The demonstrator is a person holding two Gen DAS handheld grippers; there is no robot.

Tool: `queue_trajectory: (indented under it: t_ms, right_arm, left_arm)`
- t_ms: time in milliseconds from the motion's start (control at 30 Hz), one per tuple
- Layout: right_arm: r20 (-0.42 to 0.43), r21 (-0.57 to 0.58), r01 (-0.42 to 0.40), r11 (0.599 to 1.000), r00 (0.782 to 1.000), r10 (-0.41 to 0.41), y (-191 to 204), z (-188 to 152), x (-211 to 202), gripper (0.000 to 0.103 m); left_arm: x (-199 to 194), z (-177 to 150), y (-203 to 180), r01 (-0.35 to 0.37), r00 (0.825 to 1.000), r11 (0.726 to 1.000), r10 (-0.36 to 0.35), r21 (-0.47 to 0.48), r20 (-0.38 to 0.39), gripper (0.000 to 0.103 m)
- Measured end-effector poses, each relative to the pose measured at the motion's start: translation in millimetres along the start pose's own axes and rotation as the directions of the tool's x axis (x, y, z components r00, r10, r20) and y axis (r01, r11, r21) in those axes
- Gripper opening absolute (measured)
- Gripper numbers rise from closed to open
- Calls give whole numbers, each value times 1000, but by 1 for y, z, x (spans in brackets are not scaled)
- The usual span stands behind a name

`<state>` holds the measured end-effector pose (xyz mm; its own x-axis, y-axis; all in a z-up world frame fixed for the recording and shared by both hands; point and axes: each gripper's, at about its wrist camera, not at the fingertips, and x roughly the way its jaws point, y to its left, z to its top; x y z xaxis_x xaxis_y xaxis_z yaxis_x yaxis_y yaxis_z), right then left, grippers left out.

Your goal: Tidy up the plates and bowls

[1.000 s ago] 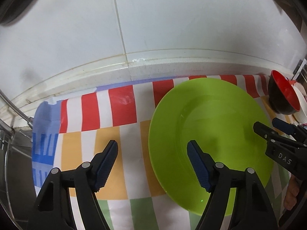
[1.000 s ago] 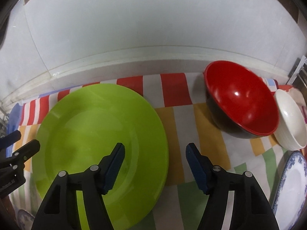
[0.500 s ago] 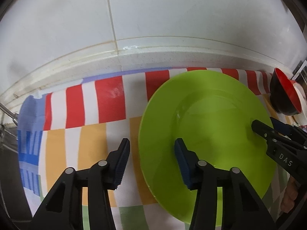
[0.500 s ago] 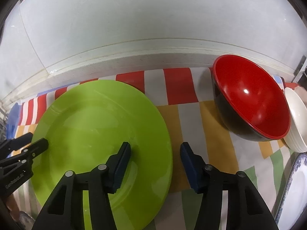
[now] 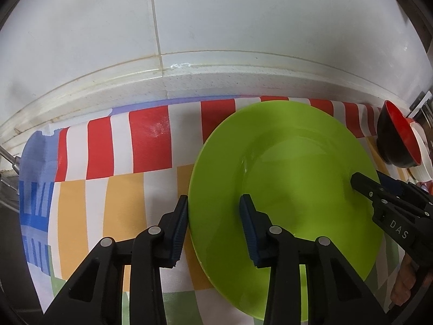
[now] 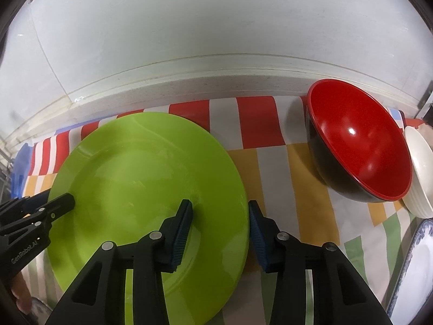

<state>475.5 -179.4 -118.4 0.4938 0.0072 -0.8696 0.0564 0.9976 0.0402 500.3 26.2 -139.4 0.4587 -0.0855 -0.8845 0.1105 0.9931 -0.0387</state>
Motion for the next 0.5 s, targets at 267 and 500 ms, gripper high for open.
queue_trajectory:
  t_ms: [267,500]
  right_arm:
    - [9,-4,0,1000,1000,0,2,-2,-3,41]
    - [24,-9,-4,1000,1000,4,4,-7,-26,41]
  left_arm:
    - [-12,-6,5,-7,1000,1000,7,-13,11,37]
    - [-37,-15,3,-13,999,1000,14,-27,34,38]
